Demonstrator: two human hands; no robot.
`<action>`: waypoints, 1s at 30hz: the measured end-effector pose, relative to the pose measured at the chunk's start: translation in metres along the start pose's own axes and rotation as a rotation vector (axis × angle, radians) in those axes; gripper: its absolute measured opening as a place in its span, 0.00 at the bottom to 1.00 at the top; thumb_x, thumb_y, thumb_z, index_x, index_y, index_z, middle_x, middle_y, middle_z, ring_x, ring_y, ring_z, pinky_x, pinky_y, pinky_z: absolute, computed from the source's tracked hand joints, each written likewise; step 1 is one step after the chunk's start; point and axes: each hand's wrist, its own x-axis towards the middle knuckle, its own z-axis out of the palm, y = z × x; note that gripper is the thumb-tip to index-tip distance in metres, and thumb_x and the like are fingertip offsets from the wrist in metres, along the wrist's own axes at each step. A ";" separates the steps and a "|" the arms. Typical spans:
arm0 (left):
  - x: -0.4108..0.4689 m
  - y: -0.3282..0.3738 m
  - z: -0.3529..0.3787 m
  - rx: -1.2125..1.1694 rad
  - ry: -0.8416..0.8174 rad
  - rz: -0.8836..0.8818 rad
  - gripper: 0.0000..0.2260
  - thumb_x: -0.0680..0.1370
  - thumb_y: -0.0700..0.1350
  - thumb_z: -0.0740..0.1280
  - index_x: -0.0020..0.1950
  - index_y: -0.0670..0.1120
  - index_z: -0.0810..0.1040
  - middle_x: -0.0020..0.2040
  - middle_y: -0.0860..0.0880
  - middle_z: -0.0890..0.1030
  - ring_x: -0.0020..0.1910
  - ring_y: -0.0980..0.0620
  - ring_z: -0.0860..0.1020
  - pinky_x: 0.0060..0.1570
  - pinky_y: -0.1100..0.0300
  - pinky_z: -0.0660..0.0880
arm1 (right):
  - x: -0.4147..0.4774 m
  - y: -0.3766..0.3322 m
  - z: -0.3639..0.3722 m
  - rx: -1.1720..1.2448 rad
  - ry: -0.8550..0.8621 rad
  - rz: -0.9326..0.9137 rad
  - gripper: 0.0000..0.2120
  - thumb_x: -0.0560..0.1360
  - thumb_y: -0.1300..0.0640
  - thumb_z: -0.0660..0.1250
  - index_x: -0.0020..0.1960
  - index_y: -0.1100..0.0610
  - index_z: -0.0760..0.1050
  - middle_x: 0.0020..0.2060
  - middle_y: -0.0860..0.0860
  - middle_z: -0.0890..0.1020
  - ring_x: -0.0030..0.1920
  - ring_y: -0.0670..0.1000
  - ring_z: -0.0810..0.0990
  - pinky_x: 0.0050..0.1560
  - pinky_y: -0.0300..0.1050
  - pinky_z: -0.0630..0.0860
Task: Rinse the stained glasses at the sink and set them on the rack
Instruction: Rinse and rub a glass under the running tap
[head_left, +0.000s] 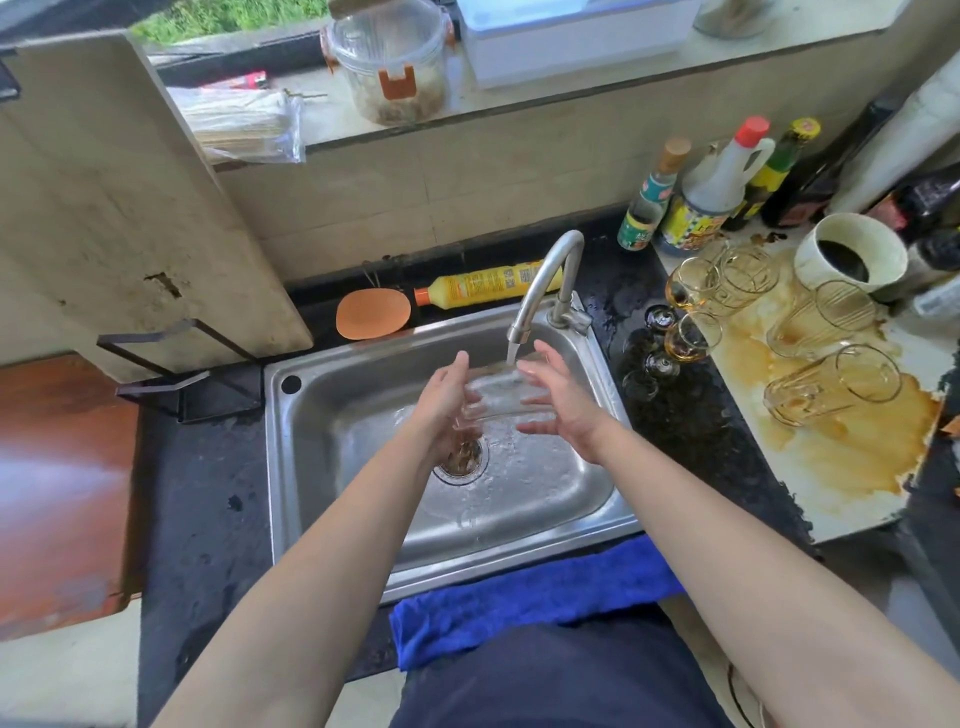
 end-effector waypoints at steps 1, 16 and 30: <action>-0.001 0.001 -0.001 -0.038 -0.017 -0.039 0.19 0.83 0.60 0.58 0.66 0.48 0.72 0.54 0.46 0.78 0.47 0.50 0.77 0.42 0.52 0.75 | 0.002 0.000 0.001 0.002 0.006 -0.027 0.28 0.81 0.47 0.64 0.78 0.45 0.59 0.62 0.46 0.72 0.59 0.50 0.75 0.54 0.53 0.83; 0.004 -0.003 -0.017 -0.263 0.025 -0.072 0.26 0.82 0.65 0.55 0.67 0.47 0.76 0.58 0.43 0.82 0.37 0.49 0.79 0.30 0.60 0.70 | 0.014 -0.019 0.009 -0.298 -0.040 -0.150 0.36 0.68 0.45 0.80 0.70 0.49 0.67 0.63 0.48 0.76 0.61 0.49 0.77 0.53 0.48 0.78; 0.004 0.000 -0.023 -0.262 -0.017 -0.167 0.20 0.83 0.60 0.59 0.59 0.46 0.78 0.52 0.45 0.82 0.47 0.46 0.81 0.48 0.51 0.73 | 0.006 -0.021 0.003 -0.453 -0.081 -0.189 0.39 0.68 0.37 0.77 0.73 0.48 0.65 0.55 0.49 0.82 0.55 0.47 0.81 0.53 0.43 0.75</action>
